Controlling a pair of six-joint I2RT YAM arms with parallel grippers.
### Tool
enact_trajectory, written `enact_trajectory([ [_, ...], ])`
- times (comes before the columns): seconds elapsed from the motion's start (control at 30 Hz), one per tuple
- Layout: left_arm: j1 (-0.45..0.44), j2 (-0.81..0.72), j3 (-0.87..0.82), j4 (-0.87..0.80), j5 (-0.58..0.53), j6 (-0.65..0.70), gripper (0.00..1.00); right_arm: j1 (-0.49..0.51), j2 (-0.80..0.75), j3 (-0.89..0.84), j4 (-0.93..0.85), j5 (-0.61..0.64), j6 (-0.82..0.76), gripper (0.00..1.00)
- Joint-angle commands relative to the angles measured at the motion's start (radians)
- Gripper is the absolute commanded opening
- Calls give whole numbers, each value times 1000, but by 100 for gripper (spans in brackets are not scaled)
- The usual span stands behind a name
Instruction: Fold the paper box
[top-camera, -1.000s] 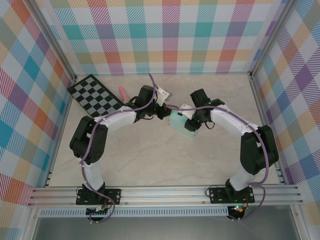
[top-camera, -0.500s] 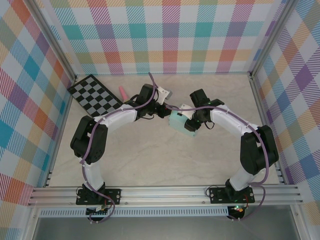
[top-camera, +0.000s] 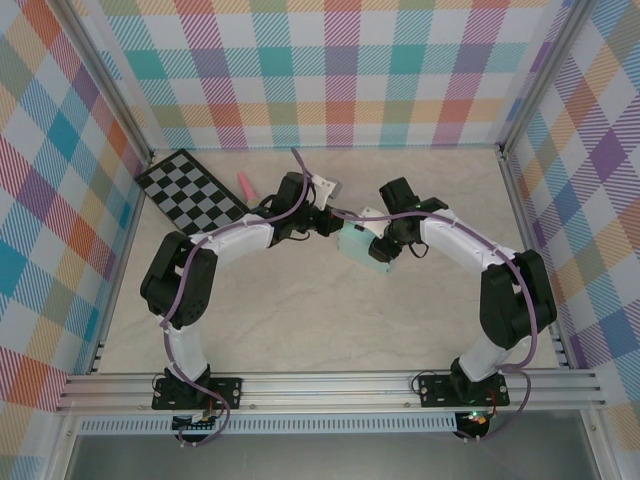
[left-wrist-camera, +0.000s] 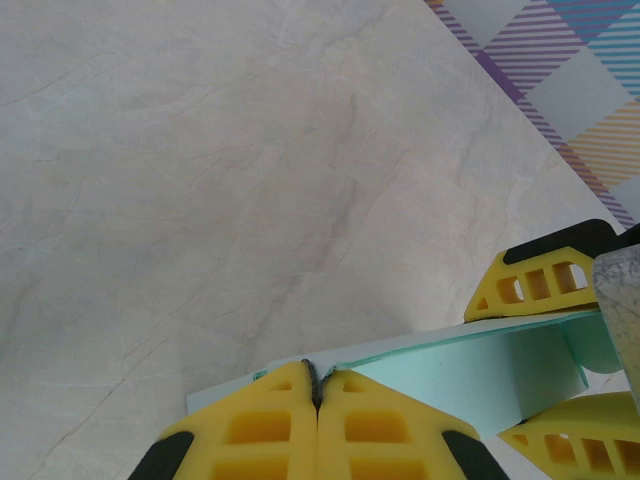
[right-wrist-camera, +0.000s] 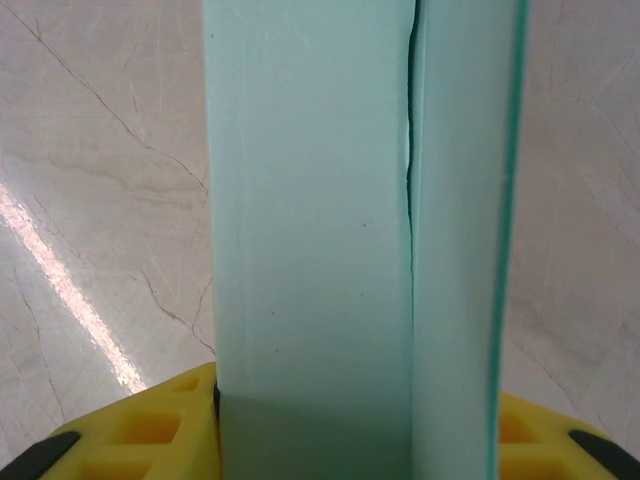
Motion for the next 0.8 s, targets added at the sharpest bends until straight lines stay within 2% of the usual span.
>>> enact_trajectory([
  [0.0,-29,-3,-47,-18,41,-5,0,16,57,-23,-36,26,-10,33],
  [0.43,-31,-39,-74,-55,61,5,0,16,70,-8,-42,27,-20,33],
  [0.77,-32,-31,-228,144,56,35,3,16,68,-21,-24,15,-20,33],
])
